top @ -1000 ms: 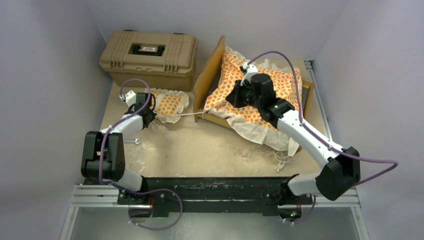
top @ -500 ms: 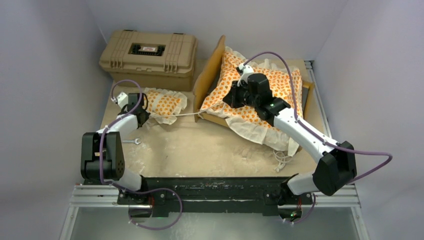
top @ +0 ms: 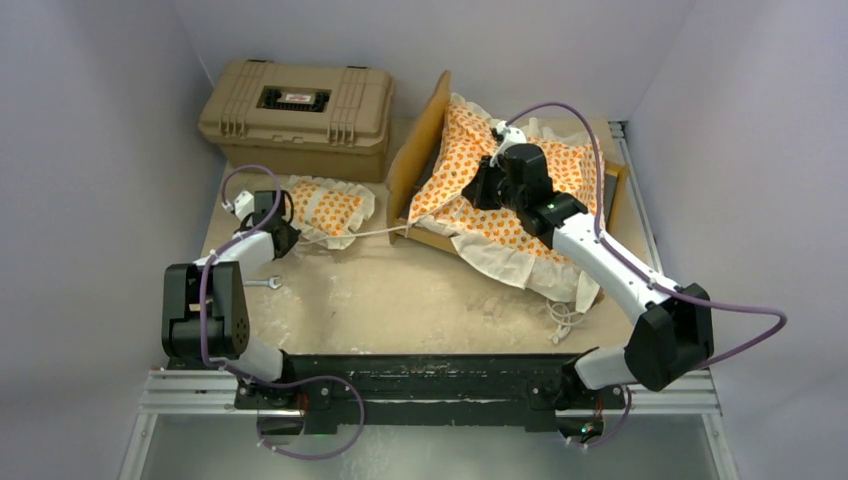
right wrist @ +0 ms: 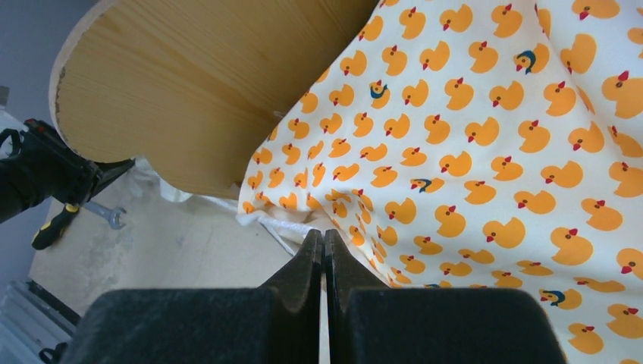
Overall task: Set up the pet bed
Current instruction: Tie the ropes to the bed frame, then adjust the mattress on the bed frame.
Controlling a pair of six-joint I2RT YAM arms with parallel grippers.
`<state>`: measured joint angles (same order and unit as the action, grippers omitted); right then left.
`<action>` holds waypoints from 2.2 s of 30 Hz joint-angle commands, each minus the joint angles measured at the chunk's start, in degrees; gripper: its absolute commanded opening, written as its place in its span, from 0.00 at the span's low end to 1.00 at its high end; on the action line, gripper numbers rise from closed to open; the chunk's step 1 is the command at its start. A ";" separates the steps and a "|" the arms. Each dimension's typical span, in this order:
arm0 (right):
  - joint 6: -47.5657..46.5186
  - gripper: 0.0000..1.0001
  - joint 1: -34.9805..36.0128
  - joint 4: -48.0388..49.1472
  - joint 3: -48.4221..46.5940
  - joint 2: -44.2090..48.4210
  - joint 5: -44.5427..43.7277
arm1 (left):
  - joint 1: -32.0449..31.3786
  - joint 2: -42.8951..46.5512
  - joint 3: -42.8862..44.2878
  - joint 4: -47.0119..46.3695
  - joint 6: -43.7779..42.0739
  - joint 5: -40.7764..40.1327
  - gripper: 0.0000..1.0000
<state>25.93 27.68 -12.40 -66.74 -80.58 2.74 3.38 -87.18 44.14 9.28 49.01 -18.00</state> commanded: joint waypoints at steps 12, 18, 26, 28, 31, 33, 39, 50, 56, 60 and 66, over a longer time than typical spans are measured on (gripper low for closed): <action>-3.59 0.00 0.31 7.14 0.39 0.97 13.95 | 1.18 2.00 0.38 -1.51 -1.17 -0.25 0.00; -6.08 0.00 3.93 5.45 0.13 0.15 17.06 | 0.97 8.39 1.39 -0.26 -4.56 3.50 0.16; -7.84 0.10 16.35 3.47 2.79 -3.08 13.11 | -5.98 19.75 2.44 2.26 -11.60 7.38 0.58; -8.16 0.25 17.58 2.40 3.19 -3.67 12.58 | -8.84 22.53 2.35 2.62 -13.85 7.63 0.69; -10.24 0.49 18.10 -1.90 0.97 -3.64 10.98 | -10.91 25.26 2.19 3.69 -16.86 10.80 0.80; -12.13 0.60 18.06 -6.46 -2.37 -3.43 6.82 | -11.01 26.46 2.47 4.69 -19.15 13.86 0.84; -9.12 0.72 17.67 -10.83 -9.86 -4.30 -12.40 | -11.02 31.45 5.15 9.20 -30.15 13.47 0.86; -0.57 0.63 17.65 -1.49 -13.87 -15.93 -20.96 | -12.38 36.62 0.91 6.73 -32.65 7.24 0.87; 6.18 0.59 17.67 -0.70 -14.20 -21.64 -23.16 | -13.66 37.75 0.80 6.89 -33.12 5.29 0.87; 7.15 0.39 17.67 2.52 -12.82 -22.94 -22.36 | -14.41 38.04 0.69 6.90 -33.28 4.55 0.87; 3.64 0.00 17.76 9.85 -13.37 -21.67 -12.85 | -14.89 38.02 0.60 6.64 -33.24 4.55 0.87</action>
<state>30.48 45.32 -10.68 -78.74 -103.98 -16.38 -11.09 -49.87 45.10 17.39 16.82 -12.45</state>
